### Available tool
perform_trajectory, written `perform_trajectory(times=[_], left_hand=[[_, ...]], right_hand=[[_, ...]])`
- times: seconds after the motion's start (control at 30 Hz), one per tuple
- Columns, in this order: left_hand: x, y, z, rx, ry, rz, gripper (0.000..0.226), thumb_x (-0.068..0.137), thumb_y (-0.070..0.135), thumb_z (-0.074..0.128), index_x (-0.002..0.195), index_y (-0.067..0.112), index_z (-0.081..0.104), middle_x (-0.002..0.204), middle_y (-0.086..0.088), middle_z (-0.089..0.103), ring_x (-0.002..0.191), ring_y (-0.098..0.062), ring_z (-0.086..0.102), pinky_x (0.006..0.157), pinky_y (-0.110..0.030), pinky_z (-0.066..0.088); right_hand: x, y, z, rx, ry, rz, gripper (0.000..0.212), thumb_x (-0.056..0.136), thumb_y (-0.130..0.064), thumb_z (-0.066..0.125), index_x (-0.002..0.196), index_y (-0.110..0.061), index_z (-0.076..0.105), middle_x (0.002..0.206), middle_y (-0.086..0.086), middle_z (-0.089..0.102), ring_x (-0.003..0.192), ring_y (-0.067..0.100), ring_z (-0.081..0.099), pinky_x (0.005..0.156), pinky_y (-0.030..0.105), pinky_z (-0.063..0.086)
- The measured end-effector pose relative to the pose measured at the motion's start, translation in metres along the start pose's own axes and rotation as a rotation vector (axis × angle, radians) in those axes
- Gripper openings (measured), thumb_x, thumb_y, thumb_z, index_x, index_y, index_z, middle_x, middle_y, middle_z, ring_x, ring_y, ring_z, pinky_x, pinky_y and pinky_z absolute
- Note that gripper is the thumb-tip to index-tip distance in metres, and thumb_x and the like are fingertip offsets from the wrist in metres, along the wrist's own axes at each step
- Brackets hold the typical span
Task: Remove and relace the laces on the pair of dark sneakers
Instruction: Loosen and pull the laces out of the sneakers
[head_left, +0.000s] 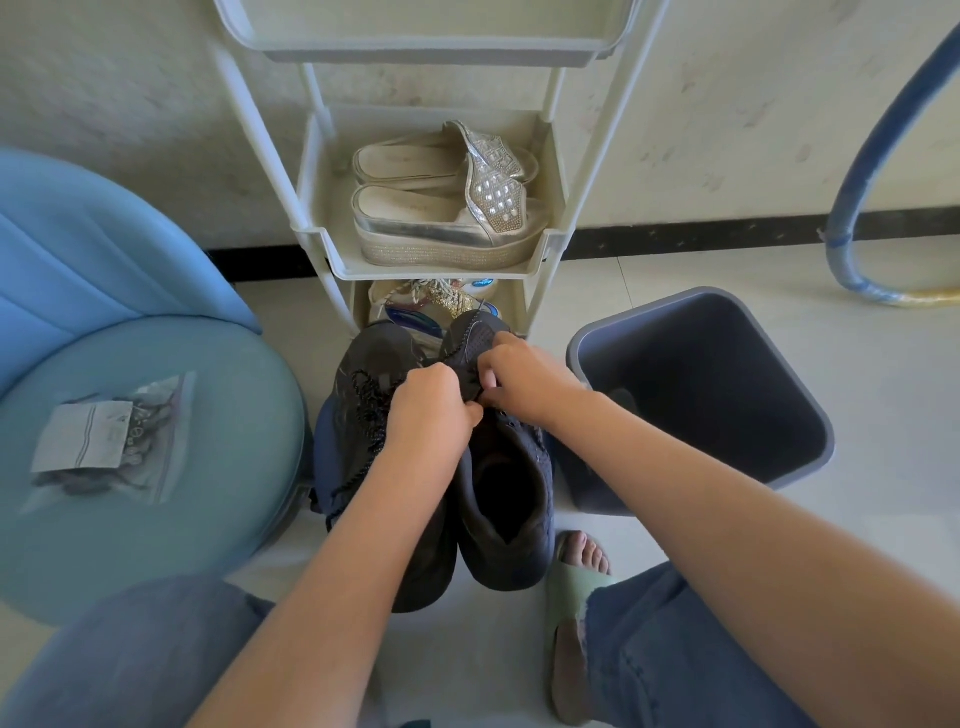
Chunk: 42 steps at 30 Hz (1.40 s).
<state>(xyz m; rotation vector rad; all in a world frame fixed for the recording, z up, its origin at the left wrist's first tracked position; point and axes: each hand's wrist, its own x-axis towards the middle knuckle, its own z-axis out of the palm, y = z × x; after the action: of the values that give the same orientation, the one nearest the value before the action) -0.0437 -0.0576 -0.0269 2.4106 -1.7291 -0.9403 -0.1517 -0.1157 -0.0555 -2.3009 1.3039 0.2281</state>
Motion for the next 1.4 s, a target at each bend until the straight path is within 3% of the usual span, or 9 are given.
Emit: perform_trajectory(times=[0.23, 0.37, 0.47, 0.7, 0.93, 1.1, 1.17, 1.27, 1.4], left_hand=[[-0.001, -0.006, -0.003, -0.124, 0.013, -0.076, 0.022, 0.089, 0.011, 0.059, 0.108, 0.002, 0.062, 0.084, -0.006, 0.061, 0.078, -0.027, 0.062, 0.069, -0.029, 0.045], [0.001, -0.009, -0.005, -0.185, -0.021, -0.085, 0.021, 0.088, 0.011, 0.059, 0.106, 0.003, 0.066, 0.088, -0.014, 0.068, 0.085, -0.030, 0.066, 0.076, -0.034, 0.051], [0.001, -0.010, -0.006, -0.198, -0.039, -0.074, 0.018, 0.086, 0.012, 0.059, 0.097, 0.003, 0.070, 0.070, -0.009, 0.062, 0.084, -0.030, 0.066, 0.073, -0.032, 0.050], [0.001, -0.010, -0.008, -0.214, -0.060, -0.084, 0.018, 0.087, 0.016, 0.059, 0.089, 0.003, 0.071, 0.068, -0.007, 0.059, 0.084, -0.030, 0.067, 0.075, -0.034, 0.053], [0.001, -0.011, -0.007, -0.233, -0.055, -0.078, 0.016, 0.087, 0.014, 0.059, 0.092, 0.005, 0.071, 0.085, -0.013, 0.069, 0.083, -0.029, 0.068, 0.076, -0.033, 0.053], [0.004, -0.014, -0.008, -0.252, -0.079, -0.109, 0.019, 0.087, 0.011, 0.060, 0.103, 0.004, 0.067, 0.100, -0.012, 0.069, 0.086, -0.032, 0.068, 0.086, -0.039, 0.054], [0.005, -0.014, -0.008, -0.251, -0.085, -0.112, 0.018, 0.087, 0.012, 0.059, 0.102, 0.005, 0.067, 0.100, -0.012, 0.069, 0.086, -0.032, 0.068, 0.086, -0.040, 0.054], [0.005, -0.013, -0.008, -0.244, -0.081, -0.101, 0.017, 0.087, 0.012, 0.059, 0.100, 0.005, 0.068, 0.097, -0.013, 0.070, 0.085, -0.032, 0.068, 0.085, -0.039, 0.054], [0.004, -0.012, -0.008, -0.230, -0.076, -0.063, 0.017, 0.088, 0.014, 0.059, 0.097, 0.003, 0.069, 0.092, -0.015, 0.070, 0.083, -0.031, 0.068, 0.081, -0.037, 0.055]], right_hand=[[-0.006, 0.026, -0.008, 0.685, 0.055, 0.447, 0.022, 0.098, -0.009, 0.048, 0.076, -0.010, 0.047, 0.074, 0.011, 0.059, 0.061, 0.024, 0.061, 0.069, 0.037, 0.056], [-0.005, 0.019, -0.015, 0.435, 0.059, 0.145, 0.025, 0.082, -0.003, 0.054, 0.102, -0.018, 0.051, 0.108, 0.006, 0.049, 0.100, 0.023, 0.043, 0.085, 0.032, 0.038], [-0.007, 0.012, -0.014, 0.284, 0.005, 0.017, 0.012, 0.082, -0.021, 0.064, 0.093, -0.026, 0.063, 0.114, 0.000, 0.044, 0.113, 0.022, 0.029, 0.098, 0.033, 0.027], [0.000, 0.006, 0.001, 0.169, 0.159, -0.035, 0.022, 0.073, -0.031, 0.080, 0.084, -0.015, 0.069, 0.097, -0.004, 0.046, 0.101, 0.016, 0.035, 0.092, 0.032, 0.036], [-0.002, 0.007, -0.003, 0.010, 0.122, -0.088, 0.018, 0.088, -0.029, 0.066, 0.094, -0.012, 0.068, 0.118, 0.001, 0.051, 0.117, 0.020, 0.035, 0.095, 0.036, 0.039], [-0.003, 0.030, -0.016, 0.109, 0.333, 0.233, 0.020, 0.096, -0.010, 0.053, 0.114, -0.004, 0.048, 0.115, 0.008, 0.046, 0.098, 0.023, 0.054, 0.074, 0.035, 0.043], [-0.003, 0.038, -0.017, 0.209, 0.345, 0.367, 0.025, 0.096, -0.012, 0.052, 0.120, -0.003, 0.049, 0.123, 0.010, 0.043, 0.108, 0.024, 0.052, 0.085, 0.035, 0.046], [-0.005, 0.029, -0.018, 0.262, 0.276, 0.166, 0.029, 0.093, -0.022, 0.059, 0.121, -0.014, 0.056, 0.136, 0.005, 0.039, 0.129, 0.024, 0.032, 0.110, 0.040, 0.027], [-0.007, 0.005, -0.013, 0.063, 0.161, -0.080, 0.018, 0.082, -0.039, 0.070, 0.094, -0.026, 0.068, 0.130, -0.003, 0.040, 0.126, 0.024, 0.024, 0.107, 0.034, 0.016]])
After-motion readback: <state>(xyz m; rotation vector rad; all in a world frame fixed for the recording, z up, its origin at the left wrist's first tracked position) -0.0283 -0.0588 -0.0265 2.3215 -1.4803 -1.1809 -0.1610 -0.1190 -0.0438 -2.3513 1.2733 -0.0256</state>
